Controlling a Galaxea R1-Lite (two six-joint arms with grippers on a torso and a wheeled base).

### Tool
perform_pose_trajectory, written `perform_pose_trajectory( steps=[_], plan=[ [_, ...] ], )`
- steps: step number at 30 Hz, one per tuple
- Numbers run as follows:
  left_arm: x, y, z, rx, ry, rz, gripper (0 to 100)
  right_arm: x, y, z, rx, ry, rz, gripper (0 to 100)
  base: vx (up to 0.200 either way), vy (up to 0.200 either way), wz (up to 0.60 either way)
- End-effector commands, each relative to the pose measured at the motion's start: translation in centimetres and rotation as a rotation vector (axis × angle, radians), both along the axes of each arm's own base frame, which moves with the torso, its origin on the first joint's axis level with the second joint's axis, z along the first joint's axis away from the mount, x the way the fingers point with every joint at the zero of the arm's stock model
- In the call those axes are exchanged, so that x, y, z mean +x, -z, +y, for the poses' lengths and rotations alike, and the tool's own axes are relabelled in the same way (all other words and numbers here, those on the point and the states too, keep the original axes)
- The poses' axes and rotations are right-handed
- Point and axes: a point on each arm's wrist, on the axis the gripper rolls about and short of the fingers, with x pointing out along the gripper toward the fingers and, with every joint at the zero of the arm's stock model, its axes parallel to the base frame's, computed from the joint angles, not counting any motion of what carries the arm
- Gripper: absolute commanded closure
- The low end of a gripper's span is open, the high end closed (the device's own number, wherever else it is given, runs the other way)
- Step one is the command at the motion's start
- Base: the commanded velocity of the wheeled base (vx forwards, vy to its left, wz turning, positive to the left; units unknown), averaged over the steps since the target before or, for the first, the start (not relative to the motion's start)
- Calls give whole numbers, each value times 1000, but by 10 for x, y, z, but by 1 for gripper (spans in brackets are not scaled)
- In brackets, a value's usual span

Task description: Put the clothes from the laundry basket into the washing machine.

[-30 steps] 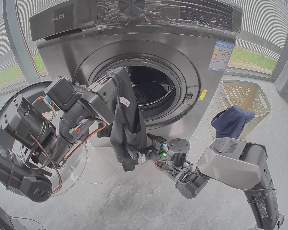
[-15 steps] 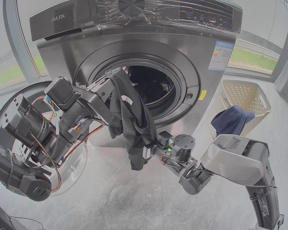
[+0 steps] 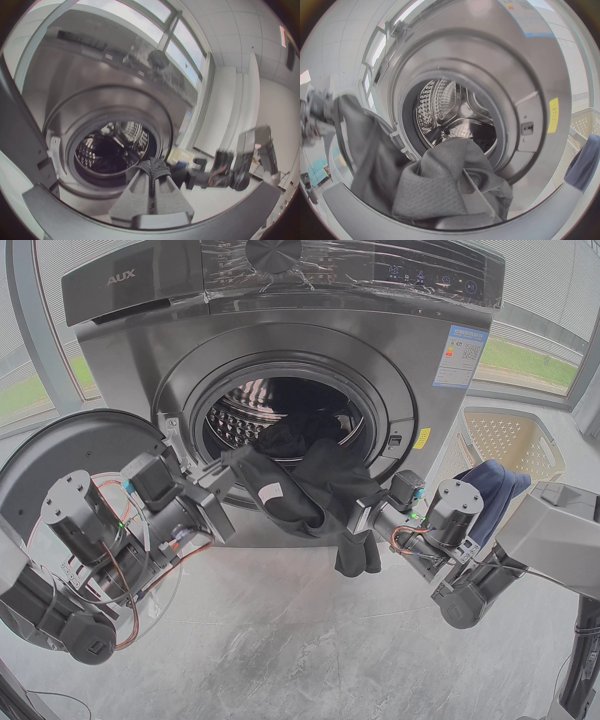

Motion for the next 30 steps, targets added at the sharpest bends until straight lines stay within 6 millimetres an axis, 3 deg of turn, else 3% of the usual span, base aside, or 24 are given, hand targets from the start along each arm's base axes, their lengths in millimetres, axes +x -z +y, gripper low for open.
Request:
perform_pose_trajectory(
  steps=[1, 4, 13, 18, 27, 28, 30],
  plan=[
    [11, 49, 6, 131, -6, 123, 100, -20, -27, -12, 63, -10, -44, 100, 0, 0, 0],
    [8, 62, 6, 177, 5, 154, 100, -26, -24, -15, 61, -13, -29, 100, 0, 0, 0],
    [10, 88, 5, 253, 5, 224, 100, -57, -41, -13, 89, -71, -33, 100, 0, 0, 0],
    [5, 102, 8, 307, 35, 256, 100, -57, -41, -12, 89, -71, -33, 100, 0, 0, 0],
    [4, 103, 8, 318, 45, 258, 100, -58, -39, -10, 87, -81, -25, 100, 0, 0, 0],
    [3, 104, 8, 322, 47, 259, 0, -58, -39, -9, 87, -82, -25, 100, 0, 0, 0],
    [1, 106, 9, 327, 48, 270, 0, -59, -39, -9, 88, -82, -26, 100, 0, 0, 0]
  ],
)
